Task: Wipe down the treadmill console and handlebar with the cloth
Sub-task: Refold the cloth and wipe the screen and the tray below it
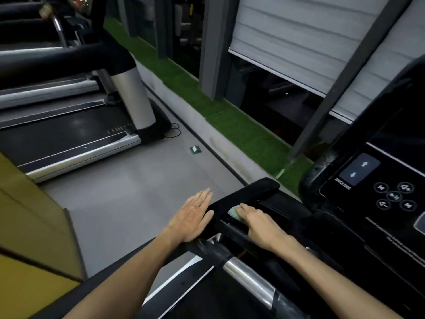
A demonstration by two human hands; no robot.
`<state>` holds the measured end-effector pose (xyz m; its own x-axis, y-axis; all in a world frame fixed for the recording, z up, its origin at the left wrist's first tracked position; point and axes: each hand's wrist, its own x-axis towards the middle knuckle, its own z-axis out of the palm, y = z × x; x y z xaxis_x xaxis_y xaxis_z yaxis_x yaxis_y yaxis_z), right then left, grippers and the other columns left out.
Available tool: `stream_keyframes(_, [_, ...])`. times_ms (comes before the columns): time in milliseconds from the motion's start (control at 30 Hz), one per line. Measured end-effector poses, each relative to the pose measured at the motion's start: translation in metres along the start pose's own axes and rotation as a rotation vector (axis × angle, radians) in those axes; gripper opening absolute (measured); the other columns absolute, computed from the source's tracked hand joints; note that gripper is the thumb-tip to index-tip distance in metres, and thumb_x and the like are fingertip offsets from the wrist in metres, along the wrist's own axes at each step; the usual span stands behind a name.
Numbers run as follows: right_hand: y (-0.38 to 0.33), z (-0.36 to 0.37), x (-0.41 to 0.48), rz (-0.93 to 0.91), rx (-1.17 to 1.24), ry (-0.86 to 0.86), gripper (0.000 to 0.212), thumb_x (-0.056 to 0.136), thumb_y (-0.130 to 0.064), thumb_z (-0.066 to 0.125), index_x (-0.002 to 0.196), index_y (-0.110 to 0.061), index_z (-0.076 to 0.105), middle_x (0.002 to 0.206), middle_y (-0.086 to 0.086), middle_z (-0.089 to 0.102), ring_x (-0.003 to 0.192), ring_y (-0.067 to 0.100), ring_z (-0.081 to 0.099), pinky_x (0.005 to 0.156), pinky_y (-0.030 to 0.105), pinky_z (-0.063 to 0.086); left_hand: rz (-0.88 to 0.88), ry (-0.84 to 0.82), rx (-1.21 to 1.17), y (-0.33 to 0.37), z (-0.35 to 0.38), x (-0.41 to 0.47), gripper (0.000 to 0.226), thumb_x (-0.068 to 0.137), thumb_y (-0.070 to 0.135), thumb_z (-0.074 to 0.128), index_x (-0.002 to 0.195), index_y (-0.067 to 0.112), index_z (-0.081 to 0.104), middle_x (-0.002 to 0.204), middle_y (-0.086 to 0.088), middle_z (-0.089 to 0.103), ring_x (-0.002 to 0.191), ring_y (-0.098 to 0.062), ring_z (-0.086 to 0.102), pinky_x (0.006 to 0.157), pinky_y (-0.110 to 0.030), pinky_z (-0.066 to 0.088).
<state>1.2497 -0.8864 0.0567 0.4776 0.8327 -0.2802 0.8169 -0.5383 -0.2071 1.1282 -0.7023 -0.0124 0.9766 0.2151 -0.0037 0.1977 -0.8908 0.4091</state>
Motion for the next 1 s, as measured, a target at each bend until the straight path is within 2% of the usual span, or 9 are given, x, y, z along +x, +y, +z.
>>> stream_keyframes(167, [0.007, -0.002, -0.023, -0.131, -0.003, -0.004, 0.056, 0.086, 0.005, 0.043, 0.14, -0.01, 0.041, 0.146, 0.008, 0.036, 0.132, 0.026, 0.039, 0.106, 0.032, 0.035, 0.108, -0.07, 0.005, 0.018, 0.012, 0.054, 0.099, 0.081, 0.071, -0.021, 0.157, 0.014, 0.007, 0.165, 0.0, 0.004, 0.152, -0.013, 0.003, 0.12, -0.023, -0.006])
stream_keyframes(233, [0.012, 0.005, -0.032, -0.17, -0.004, -0.049, 0.066, 0.086, 0.008, 0.04, 0.148, -0.013, 0.031, 0.152, 0.006, 0.029, 0.139, 0.024, 0.031, 0.111, 0.029, 0.028, 0.154, -0.103, 0.005, 0.024, 0.014, 0.066, 0.096, 0.082, 0.069, -0.019, 0.157, 0.014, 0.007, 0.165, 0.0, 0.003, 0.152, -0.013, 0.003, 0.12, -0.022, -0.006])
stream_keyframes(300, [0.014, 0.008, -0.043, -0.149, 0.016, -0.053, 0.069, 0.089, 0.008, 0.038, 0.152, -0.015, 0.022, 0.158, 0.002, 0.021, 0.143, 0.021, 0.024, 0.114, 0.028, 0.023, 0.2, -0.149, 0.023, 0.027, 0.019, 0.075, 0.094, 0.084, 0.067, -0.017, 0.157, 0.014, 0.009, 0.165, -0.002, 0.006, 0.152, -0.014, 0.005, 0.12, -0.024, -0.004])
stream_keyframes(433, [0.024, 0.007, -0.066, -0.059, 0.052, -0.033, 0.059, 0.098, -0.002, 0.035, 0.152, -0.017, 0.021, 0.16, -0.001, 0.017, 0.145, 0.016, 0.02, 0.116, 0.029, 0.021, 0.284, -0.185, 0.037, 0.027, 0.032, 0.095, 0.093, 0.086, 0.066, -0.019, 0.157, 0.015, 0.013, 0.165, -0.002, 0.009, 0.152, -0.018, 0.01, 0.122, -0.028, 0.004])
stream_keyframes(600, [0.028, 0.014, -0.089, 0.02, 0.055, 0.003, 0.053, 0.101, -0.016, 0.034, 0.153, -0.015, 0.021, 0.161, 0.004, 0.015, 0.148, 0.016, 0.011, 0.114, 0.019, -0.006, 0.378, -0.186, -0.022, 0.02, 0.037, 0.106, 0.09, 0.089, 0.064, -0.015, 0.156, 0.014, 0.016, 0.164, 0.0, 0.011, 0.151, -0.017, 0.01, 0.121, -0.025, 0.0])
stream_keyframes(733, [0.008, 0.02, -0.063, 0.039, 0.114, -0.05, 0.053, 0.103, -0.022, 0.036, 0.153, -0.026, 0.018, 0.162, 0.003, -0.002, 0.149, 0.02, 0.001, 0.121, 0.031, 0.005, 0.398, -0.2, -0.155, 0.014, 0.042, 0.11, 0.081, 0.096, 0.062, -0.002, 0.155, 0.012, 0.02, 0.163, 0.0, 0.015, 0.151, -0.017, 0.01, 0.124, -0.031, 0.006])
stream_keyframes(833, [-0.01, 0.029, -0.022, 0.023, 0.065, -0.09, 0.052, 0.103, -0.016, 0.035, 0.153, -0.021, 0.021, 0.161, 0.011, 0.006, 0.148, 0.026, 0.007, 0.121, 0.034, 0.008, 0.362, -0.201, -0.204, 0.014, 0.043, 0.11, 0.055, 0.107, 0.036, 0.023, 0.156, 0.015, 0.016, 0.164, 0.002, 0.008, 0.151, -0.015, 0.001, 0.118, -0.02, -0.004])
stream_keyframes(933, [-0.023, 0.029, -0.005, 0.07, 0.073, -0.078, 0.049, 0.103, -0.013, 0.036, 0.151, -0.021, 0.028, 0.159, 0.011, 0.019, 0.145, 0.029, 0.021, 0.118, 0.04, 0.022, 0.363, -0.216, -0.221, 0.012, 0.043, 0.109, 0.052, 0.108, 0.025, 0.026, 0.157, 0.016, 0.011, 0.165, 0.004, 0.002, 0.152, -0.016, -0.002, 0.115, -0.017, -0.007])
stream_keyframes(1000, [-0.02, 0.026, -0.016, 0.098, 0.057, -0.072, 0.049, 0.104, -0.013, 0.036, 0.151, -0.024, 0.028, 0.161, 0.004, 0.015, 0.146, 0.024, 0.018, 0.118, 0.04, 0.024, 0.376, -0.191, -0.203, 0.011, 0.043, 0.109, 0.053, 0.108, 0.025, 0.026, 0.157, 0.014, 0.011, 0.165, 0.003, 0.003, 0.152, -0.017, -0.002, 0.115, -0.016, -0.006])
